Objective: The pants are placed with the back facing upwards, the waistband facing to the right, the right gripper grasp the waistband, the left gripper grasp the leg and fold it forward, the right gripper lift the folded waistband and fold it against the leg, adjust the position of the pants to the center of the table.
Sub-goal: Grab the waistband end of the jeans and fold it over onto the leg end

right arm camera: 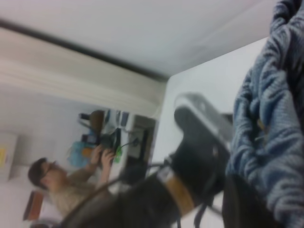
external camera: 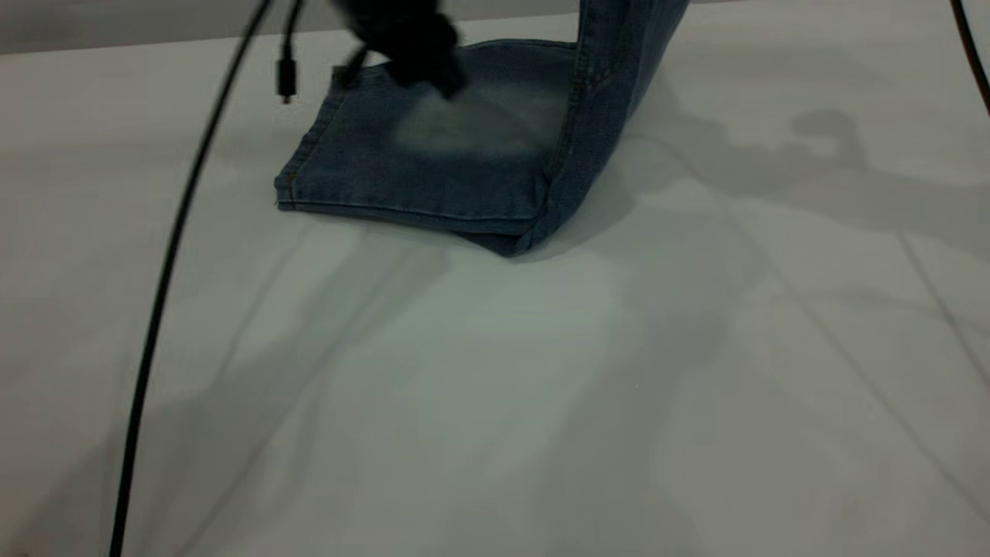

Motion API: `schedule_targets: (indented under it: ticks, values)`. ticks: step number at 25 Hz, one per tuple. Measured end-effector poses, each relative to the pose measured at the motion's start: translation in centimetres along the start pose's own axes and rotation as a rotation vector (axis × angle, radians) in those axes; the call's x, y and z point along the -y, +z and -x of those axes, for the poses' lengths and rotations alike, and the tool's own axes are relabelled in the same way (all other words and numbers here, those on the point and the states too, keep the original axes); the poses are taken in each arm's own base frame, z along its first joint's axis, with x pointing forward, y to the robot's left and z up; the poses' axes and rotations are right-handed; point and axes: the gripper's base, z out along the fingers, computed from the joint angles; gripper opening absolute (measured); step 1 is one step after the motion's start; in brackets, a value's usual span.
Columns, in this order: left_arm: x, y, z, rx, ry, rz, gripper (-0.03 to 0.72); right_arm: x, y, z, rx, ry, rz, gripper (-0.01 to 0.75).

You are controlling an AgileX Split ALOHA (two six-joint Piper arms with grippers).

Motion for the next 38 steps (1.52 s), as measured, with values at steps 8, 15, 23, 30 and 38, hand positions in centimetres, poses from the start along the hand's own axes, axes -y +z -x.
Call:
schedule_targets:
  ticks: [8, 15, 23, 30, 38]
  values:
    - [-3.2, 1.3, -2.7, -0.085, -0.123, 0.006, 0.385, -0.3, 0.0, -0.1, -0.015, 0.003, 0.029, 0.111]
    - [-1.6, 1.8, -2.7, -0.069, -0.128, -0.119, 0.384, -0.3, 0.0, -0.1, -0.015, -0.001, 0.030, 0.111]
    - [1.1, 3.8, -4.2, -0.108, -0.112, -0.261, 0.382, -0.8, 0.0, -0.4, -0.041, -0.002, 0.083, 0.111]
    - [2.8, 3.4, -3.2, -0.077, -0.116, -0.331, 0.381, -1.4, 0.9, -1.0, -0.072, -0.006, 0.105, 0.111]
    - [3.8, 3.0, -2.7, -0.072, -0.091, -0.344, 0.379, -2.9, 3.7, -3.4, -0.167, -0.050, 0.143, 0.111]
